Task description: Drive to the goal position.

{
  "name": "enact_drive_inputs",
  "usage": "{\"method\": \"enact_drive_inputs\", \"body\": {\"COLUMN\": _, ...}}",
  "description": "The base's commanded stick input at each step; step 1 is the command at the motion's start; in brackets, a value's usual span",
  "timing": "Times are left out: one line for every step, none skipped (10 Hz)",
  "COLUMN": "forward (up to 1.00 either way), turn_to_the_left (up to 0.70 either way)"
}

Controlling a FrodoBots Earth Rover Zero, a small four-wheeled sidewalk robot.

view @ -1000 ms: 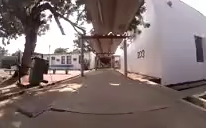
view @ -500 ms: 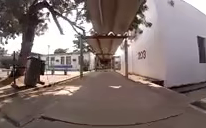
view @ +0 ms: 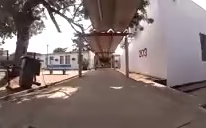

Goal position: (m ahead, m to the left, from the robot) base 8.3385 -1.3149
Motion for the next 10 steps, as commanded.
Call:
{"method": "enact_drive_inputs", "body": {"forward": 0.5, "turn_to_the_left": 0.0}}
{"method": "enact_drive_inputs", "body": {"forward": 0.5, "turn_to_the_left": 0.0}}
{"method": "enact_drive_inputs", "body": {"forward": 0.5, "turn_to_the_left": 0.0}}
{"method": "enact_drive_inputs", "body": {"forward": 0.5, "turn_to_the_left": 0.0}}
{"method": "enact_drive_inputs", "body": {"forward": 0.5, "turn_to_the_left": 0.0}}
{"method": "enact_drive_inputs", "body": {"forward": 0.5, "turn_to_the_left": 0.0}}
{"method": "enact_drive_inputs", "body": {"forward": 0.5, "turn_to_the_left": 0.0}}
{"method": "enact_drive_inputs", "body": {"forward": 0.5, "turn_to_the_left": 0.0}}
{"method": "enact_drive_inputs", "body": {"forward": 0.5, "turn_to_the_left": 0.0}}
{"method": "enact_drive_inputs", "body": {"forward": 0.5, "turn_to_the_left": 0.0}}
